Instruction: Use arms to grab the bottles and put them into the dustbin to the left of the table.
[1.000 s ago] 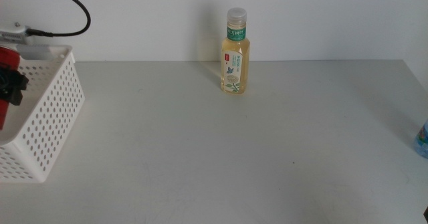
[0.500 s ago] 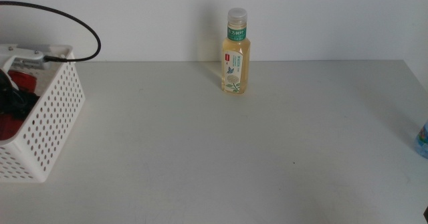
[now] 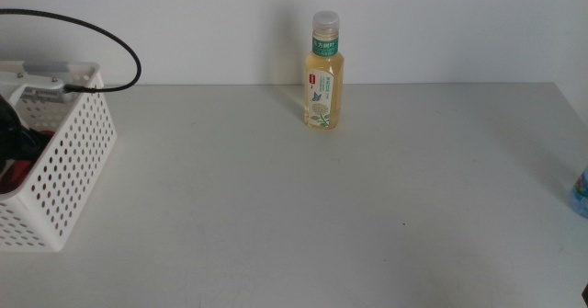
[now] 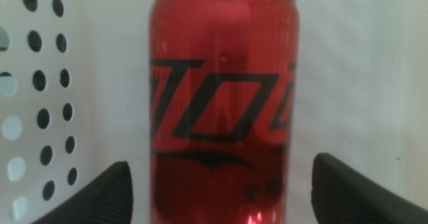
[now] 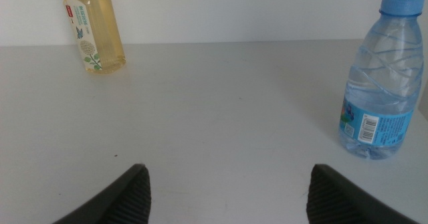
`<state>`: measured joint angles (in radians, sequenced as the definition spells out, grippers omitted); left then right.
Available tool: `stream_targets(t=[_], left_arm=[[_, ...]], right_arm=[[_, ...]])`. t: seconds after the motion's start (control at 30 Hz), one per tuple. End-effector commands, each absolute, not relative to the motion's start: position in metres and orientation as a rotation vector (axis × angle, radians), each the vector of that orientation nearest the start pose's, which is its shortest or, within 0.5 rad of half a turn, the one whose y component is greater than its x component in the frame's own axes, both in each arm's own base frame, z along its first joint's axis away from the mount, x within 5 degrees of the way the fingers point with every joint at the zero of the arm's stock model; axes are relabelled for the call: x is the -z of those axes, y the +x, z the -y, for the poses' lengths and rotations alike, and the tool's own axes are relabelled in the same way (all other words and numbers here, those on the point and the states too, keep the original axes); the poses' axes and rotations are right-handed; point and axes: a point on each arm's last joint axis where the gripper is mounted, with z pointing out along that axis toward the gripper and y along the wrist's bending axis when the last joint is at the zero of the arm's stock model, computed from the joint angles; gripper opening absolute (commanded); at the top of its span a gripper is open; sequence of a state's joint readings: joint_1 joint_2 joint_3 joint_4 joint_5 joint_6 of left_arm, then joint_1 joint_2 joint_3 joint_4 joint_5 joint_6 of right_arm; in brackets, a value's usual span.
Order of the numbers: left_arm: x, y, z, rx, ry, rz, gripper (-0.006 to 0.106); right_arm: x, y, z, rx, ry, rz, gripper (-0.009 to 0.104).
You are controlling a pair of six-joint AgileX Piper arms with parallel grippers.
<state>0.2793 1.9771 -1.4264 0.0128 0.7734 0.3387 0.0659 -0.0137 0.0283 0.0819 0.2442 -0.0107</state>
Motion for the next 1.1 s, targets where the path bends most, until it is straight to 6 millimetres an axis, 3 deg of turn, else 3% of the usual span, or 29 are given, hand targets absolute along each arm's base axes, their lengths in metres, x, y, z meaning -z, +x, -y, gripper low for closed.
stream_targets(t=[0.0, 0.17, 0.3, 0.47, 0.57, 0.9, 1.07], left_arm=[[-0.224, 0.395, -0.114, -0.191, 0.089, -2.721, 0.094], [-0.244, 0.388, -0.112, -0.194, 0.082, -2.692, 0.094], [-0.281, 0.377, -0.104, -0.153, 0.036, -2.59, 0.094], [-0.338, 0.359, -0.072, -0.075, 0.07, -2.396, 0.094], [-0.362, 0.347, -0.052, -0.054, 0.113, -2.332, 0.094], [-0.4, 0.316, 0.013, 0.029, 0.306, -2.214, 0.094], [-0.409, 0.282, 0.056, 0.1, 0.301, -2.021, 0.094]], right_arm=[[-0.194, 0.054, -0.004, -0.097, -0.015, -1.634, 0.059], [-0.194, 0.054, -0.004, -0.097, -0.015, -1.634, 0.059], [-0.194, 0.054, -0.004, -0.097, -0.015, -1.634, 0.059], [-0.194, 0.054, -0.004, -0.097, -0.015, -1.634, 0.059], [-0.194, 0.054, -0.004, -0.097, -0.015, -1.634, 0.059], [-0.194, 0.054, -0.004, -0.097, -0.015, -1.634, 0.059], [-0.194, 0.054, -0.004, -0.097, -0.015, -1.634, 0.059]])
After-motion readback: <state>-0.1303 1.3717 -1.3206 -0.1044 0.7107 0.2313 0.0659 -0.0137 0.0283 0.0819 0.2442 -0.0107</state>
